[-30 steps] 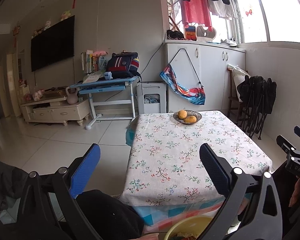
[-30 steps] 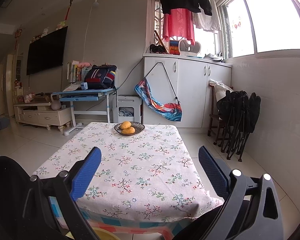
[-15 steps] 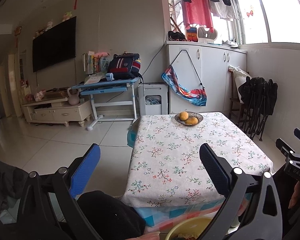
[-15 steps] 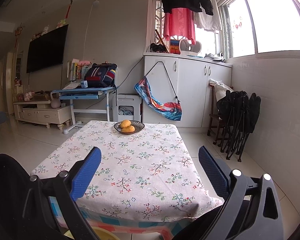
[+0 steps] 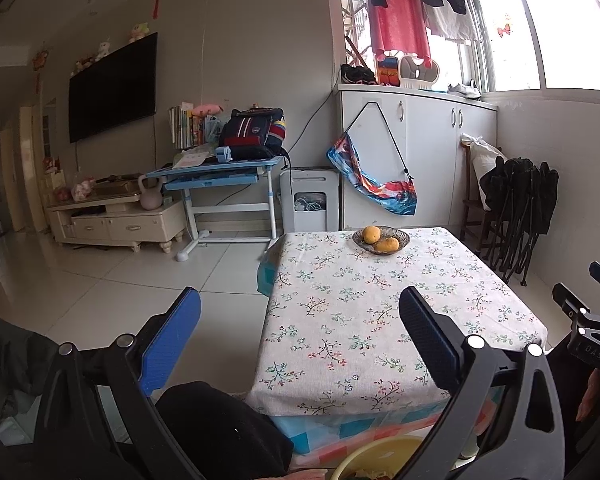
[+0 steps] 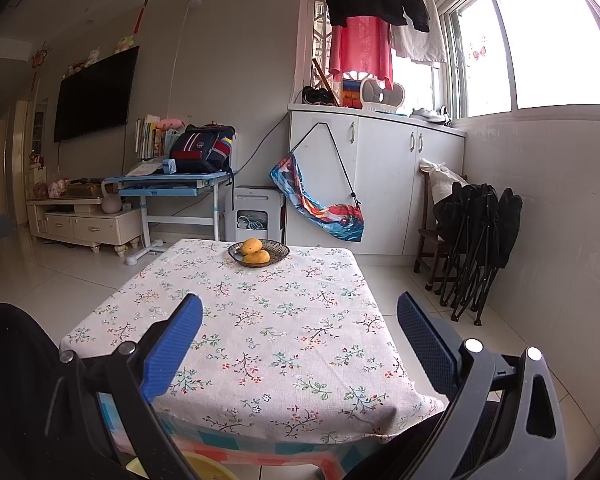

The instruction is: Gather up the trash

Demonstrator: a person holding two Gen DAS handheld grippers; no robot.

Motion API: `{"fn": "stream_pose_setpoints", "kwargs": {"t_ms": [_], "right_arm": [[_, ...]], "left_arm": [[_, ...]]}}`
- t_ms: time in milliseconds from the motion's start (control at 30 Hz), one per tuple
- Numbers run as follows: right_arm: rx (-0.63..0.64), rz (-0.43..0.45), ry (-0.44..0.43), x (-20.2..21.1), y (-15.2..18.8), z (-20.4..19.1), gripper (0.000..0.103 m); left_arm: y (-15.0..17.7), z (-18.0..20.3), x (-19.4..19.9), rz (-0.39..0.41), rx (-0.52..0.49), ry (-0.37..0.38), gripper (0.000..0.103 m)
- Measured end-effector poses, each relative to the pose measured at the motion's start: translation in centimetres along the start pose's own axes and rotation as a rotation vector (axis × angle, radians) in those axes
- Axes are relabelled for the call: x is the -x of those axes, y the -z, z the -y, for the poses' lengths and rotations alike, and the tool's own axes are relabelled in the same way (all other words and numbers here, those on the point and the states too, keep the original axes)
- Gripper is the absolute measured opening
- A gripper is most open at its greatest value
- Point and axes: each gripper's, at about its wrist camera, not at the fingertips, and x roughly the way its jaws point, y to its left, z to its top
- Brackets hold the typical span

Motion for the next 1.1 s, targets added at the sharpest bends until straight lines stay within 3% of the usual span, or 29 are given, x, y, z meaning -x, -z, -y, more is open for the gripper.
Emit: {"fn": "stream_pose_setpoints", "kwargs": {"t_ms": [1100], "right_arm": [[0.003,-0.001,0.000,-0.02,-0.01,-0.04,0.094]], "left_arm": [[0.00,-0.08,0.18,-0.004,-0.001,0.007,0.096]]}}
